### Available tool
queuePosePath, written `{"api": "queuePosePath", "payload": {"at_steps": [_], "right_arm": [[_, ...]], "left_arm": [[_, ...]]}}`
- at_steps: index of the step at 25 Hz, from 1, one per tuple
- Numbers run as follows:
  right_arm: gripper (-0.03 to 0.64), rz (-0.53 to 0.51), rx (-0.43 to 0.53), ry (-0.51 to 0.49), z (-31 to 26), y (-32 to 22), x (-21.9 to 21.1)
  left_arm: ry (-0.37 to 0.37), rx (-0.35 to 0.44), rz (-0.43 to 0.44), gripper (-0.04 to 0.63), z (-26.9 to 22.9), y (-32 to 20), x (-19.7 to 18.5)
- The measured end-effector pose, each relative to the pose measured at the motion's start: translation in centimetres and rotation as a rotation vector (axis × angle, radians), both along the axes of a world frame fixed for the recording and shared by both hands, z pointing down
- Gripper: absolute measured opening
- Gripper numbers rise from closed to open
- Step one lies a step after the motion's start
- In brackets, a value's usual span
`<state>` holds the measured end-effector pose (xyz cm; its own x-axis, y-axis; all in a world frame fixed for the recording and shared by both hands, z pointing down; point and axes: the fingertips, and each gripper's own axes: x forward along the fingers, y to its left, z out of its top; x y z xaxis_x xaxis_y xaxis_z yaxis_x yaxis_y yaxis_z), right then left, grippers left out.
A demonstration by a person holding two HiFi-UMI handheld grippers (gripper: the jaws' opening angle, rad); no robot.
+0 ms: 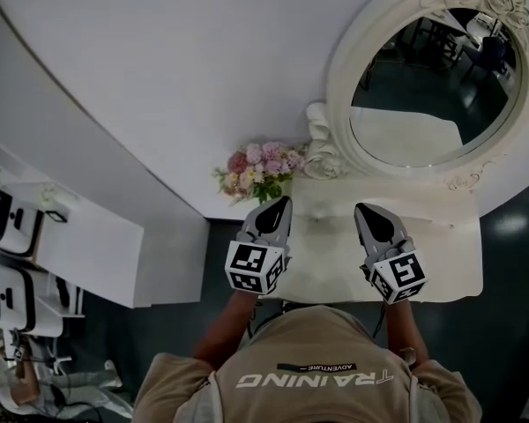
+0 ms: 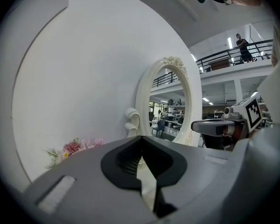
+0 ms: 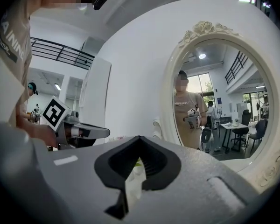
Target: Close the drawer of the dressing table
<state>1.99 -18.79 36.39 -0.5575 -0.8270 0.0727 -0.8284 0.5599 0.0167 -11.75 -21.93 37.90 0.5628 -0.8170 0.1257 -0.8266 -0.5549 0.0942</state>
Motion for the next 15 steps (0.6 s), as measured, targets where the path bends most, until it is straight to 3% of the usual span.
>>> {"api": "queuePosePath", "payload": {"at_steps": [15], "right_arm": [[0.002, -0.004, 0.001, -0.031, -0.47, 0.15, -0.07]], "left_arm": [[0.014, 0.007, 0.002, 0.015, -0.50, 0.71, -0.05]]}}
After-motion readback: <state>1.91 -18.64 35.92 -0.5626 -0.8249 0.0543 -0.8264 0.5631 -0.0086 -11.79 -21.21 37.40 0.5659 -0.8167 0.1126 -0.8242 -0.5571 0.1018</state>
